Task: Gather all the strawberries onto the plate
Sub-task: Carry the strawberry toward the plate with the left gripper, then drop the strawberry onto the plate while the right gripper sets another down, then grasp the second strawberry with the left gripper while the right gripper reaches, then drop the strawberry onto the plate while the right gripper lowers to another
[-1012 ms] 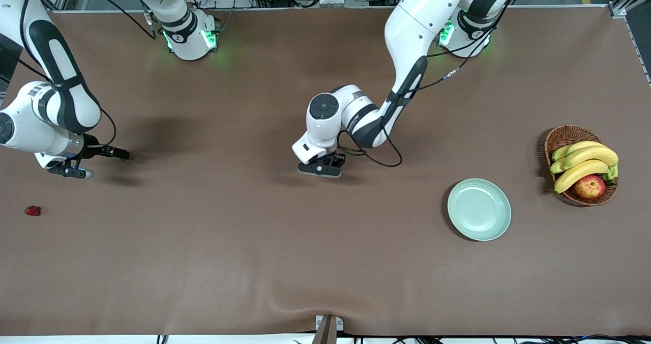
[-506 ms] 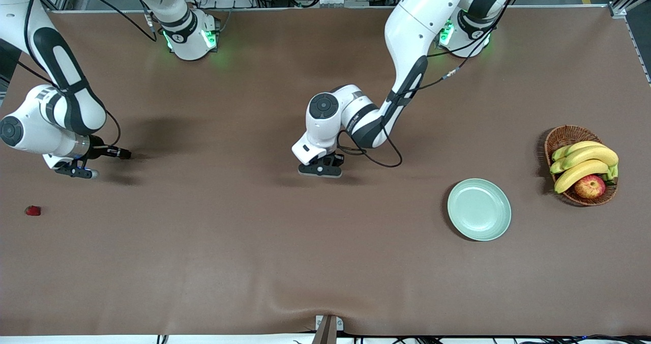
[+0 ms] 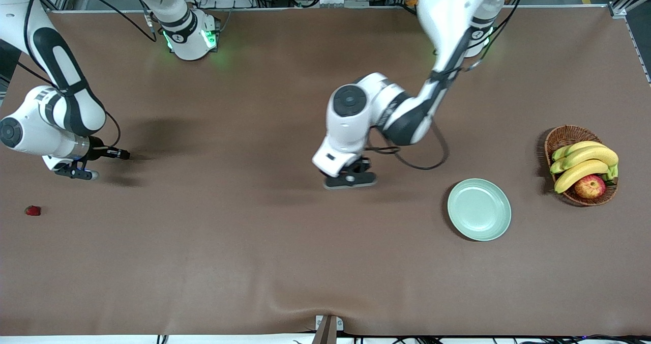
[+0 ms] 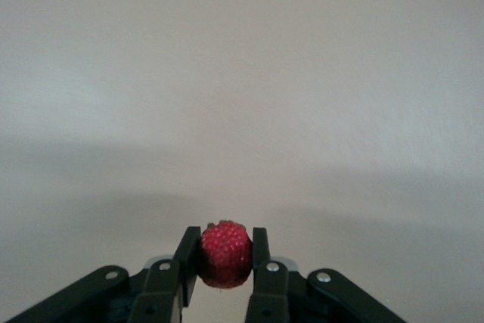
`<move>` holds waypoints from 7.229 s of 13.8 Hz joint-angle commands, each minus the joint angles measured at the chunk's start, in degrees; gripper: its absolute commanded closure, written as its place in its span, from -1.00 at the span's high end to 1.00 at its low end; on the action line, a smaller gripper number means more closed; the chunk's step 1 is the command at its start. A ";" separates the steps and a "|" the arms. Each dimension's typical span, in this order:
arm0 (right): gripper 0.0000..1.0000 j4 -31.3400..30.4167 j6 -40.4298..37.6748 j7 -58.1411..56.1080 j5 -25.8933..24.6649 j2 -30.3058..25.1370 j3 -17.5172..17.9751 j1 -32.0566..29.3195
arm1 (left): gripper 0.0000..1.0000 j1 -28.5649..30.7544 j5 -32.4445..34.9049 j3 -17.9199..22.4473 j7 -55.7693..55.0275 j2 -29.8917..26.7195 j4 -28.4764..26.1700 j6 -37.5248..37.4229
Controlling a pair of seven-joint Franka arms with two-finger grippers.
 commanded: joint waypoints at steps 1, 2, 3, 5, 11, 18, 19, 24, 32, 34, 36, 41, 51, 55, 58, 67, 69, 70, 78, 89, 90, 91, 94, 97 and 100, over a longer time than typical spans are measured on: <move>-1.00 7.36 -11.05 3.90 -0.89 -0.85 0.79 2.27 | -1.00 5.17 0.11 -0.83 -0.92 -5.78 -2.72 -4.72; -1.00 9.13 -13.62 5.76 -0.63 -1.11 0.88 3.59 | -1.00 7.80 0.10 -0.83 -0.14 -6.93 -2.81 -6.82; -1.00 10.10 -14.95 6.99 -0.19 -1.37 0.88 4.82 | -1.00 10.26 0.10 -0.91 2.74 -7.46 -3.42 -8.67; -1.00 12.30 -17.06 11.81 -0.01 -1.90 0.97 7.63 | -1.00 14.92 0.19 -0.74 8.81 -7.99 -4.22 -9.57; -1.00 20.04 -23.84 34.91 8.15 -1.38 0.97 21.68 | -1.00 28.99 0.10 -0.92 30.33 -8.17 -3.69 -9.13; -1.00 27.42 -17.97 63.31 15.46 3.89 0.88 38.56 | -1.00 37.62 0.28 -0.83 47.84 -2.03 -4.04 -3.42; -1.00 27.60 -15.08 66.56 15.64 5.29 0.88 40.75 | -1.00 38.84 0.54 -0.83 49.86 -0.88 -4.04 -2.63; -1.00 28.91 -0.39 80.89 16.87 13.46 0.79 51.13 | -1.00 40.62 0.37 -2.05 57.09 2.47 -6.49 2.65; -1.00 32.26 6.48 91.73 16.08 20.07 0.70 60.19 | -0.88 41.31 0.37 -7.24 57.09 -0.34 -21.01 14.52; -1.00 32.26 6.66 92.52 16.08 20.51 0.70 60.73 | 0.98 41.14 0.54 -7.16 56.82 -0.52 -20.92 14.52; -0.17 32.26 6.57 92.70 16.16 20.60 0.62 60.73 | 1.00 41.05 0.81 -7.24 56.65 -1.92 -21.09 14.34; 1.00 33.75 3.95 92.44 16.08 19.64 0.35 59.41 | 1.00 40.61 0.72 -10.31 55.34 -8.51 -21.62 11.36; 1.00 43.60 -21.18 83.06 16.08 14.02 0.35 46.60 | 1.00 21.57 0.89 -16.82 14.60 -1.68 -15.31 10.56; 1.00 43.51 -30.49 71.72 16.16 9.27 0.35 40.27 | 1.00 11.54 1.42 -16.21 -0.01 3.68 -9.25 10.74; 1.00 43.42 -35.42 64.25 16.08 7.07 0.35 35.52 | 1.00 3.29 1.33 -11.22 -7.23 7.90 -3.79 11.09; 1.00 39.65 -41.15 29.81 8.97 1.71 0.18 19.61 | 1.00 -4.04 1.33 -5.40 -12.52 13.80 -0.97 16.89; 1.00 39.03 -41.15 22.16 7.56 1.61 0.18 16.18 | 1.00 -4.21 1.33 -5.31 -12.44 14.59 -0.53 17.50; 1.00 38.25 -41.06 18.90 6.77 1.00 0.18 14.69 | 1.00 -4.74 1.33 -5.05 -12.44 14.86 -0.35 17.59; 1.00 29.02 -26.50 -7.48 -1.39 -1.99 -0.26 2.82 | 0.21 -6.06 1.42 -4.08 -12.08 15.30 -0.35 17.59; 1.00 26.81 -16.03 -20.22 -4.40 2.74 -0.61 -6.14 | -1.00 -4.49 1.51 -3.12 -11.47 11.97 -0.35 16.54; 1.00 26.72 -13.49 -22.42 -4.32 4.15 -0.61 -7.29 | -1.00 -3.08 1.60 -2.76 -11.38 10.39 -0.52 14.62; 1.00 26.72 -11.55 -24.44 -4.31 5.64 -0.61 -8.26 | -1.00 -1.24 1.60 -2.76 -11.21 8.46 -0.53 11.91; 1.00 27.42 -4.97 -29.80 -4.66 9.68 -0.61 -10.28 | -1.00 4.91 1.60 -2.76 -8.76 4.59 -0.79 7.94; 1.00 33.21 -2.92 -34.83 -5.28 14.52 -0.61 -10.46 | -1.00 10.27 1.60 -2.76 -1.74 2.56 -1.14 3.63; 1.00 37.70 -2.31 -36.67 -5.28 18.48 -0.79 -10.64 | -1.00 15.11 1.60 -2.85 6.17 0.19 -2.71 -1.46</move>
